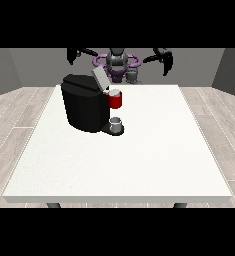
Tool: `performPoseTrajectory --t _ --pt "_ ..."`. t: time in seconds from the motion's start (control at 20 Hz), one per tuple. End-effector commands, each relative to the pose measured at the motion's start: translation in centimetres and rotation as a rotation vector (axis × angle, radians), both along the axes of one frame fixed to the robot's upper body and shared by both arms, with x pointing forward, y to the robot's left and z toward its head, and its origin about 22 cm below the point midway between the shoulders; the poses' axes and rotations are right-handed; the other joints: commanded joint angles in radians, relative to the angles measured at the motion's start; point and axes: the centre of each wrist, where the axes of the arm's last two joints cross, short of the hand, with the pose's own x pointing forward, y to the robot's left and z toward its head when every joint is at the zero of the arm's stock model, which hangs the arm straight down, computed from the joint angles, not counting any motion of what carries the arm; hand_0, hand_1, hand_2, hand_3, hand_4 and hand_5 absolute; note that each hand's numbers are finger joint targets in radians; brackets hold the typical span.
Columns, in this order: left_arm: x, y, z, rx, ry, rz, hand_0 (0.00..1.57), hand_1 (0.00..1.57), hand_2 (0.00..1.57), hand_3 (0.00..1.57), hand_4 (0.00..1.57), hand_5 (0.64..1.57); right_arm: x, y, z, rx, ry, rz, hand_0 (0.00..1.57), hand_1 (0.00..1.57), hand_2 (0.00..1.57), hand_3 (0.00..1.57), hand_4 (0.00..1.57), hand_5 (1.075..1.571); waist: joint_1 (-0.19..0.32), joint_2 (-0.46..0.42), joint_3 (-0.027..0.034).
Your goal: Insert the coffee pod into the coffee machine and close the lid
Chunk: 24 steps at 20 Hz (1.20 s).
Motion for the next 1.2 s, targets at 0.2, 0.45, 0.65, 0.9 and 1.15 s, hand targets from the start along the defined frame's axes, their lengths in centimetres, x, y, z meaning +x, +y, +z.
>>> performPoseTrajectory --t 0.2,0.45,0.65,0.9,1.15 --pt "-1.3 0.3 0.9 -0.043 -0.02 -0.023 0.0 0.0 0.0 0.0 0.38 1.571 3.1 -0.7 4.7 -0.046 -0.056 0.027 0.0 0.0 0.0 0.0 0.0 1.571 0.069 0.034 0.0006" --pt "-1.3 -1.1 2.9 -0.067 -0.067 -0.053 0.0 0.0 0.0 0.0 0.37 1.571 4.4 -3.7 5.1 -0.004 -0.029 -0.023 0.0 0.0 0.0 0.0 0.11 1.571 0.114 0.08 0.0009" --pt "-1.3 -0.2 4.3 -0.046 -0.107 -0.038 0.0 0.0 0.0 0.0 0.36 1.571 5.7 -3.5 6.0 0.099 -0.042 -0.016 0.0 0.0 0.0 0.0 0.08 1.571 0.119 0.136 0.0008" --pt "-2.5 -2.4 5.3 -0.063 -0.174 -0.062 0.0 0.0 0.0 0.0 0.28 1.571 7.0 -5.1 6.5 0.149 -0.027 -0.047 0.0 0.0 0.0 0.0 0.18 1.571 0.133 0.196 0.0008" --pt "-2.9 -1.2 7.7 -0.064 -0.199 -0.05 0.0 0.0 0.0 0.0 0.35 1.571 7.6 -3.2 5.8 0.089 -0.013 -0.003 0.0 0.0 0.0 0.0 0.0 1.571 0.141 0.235 0.0008"
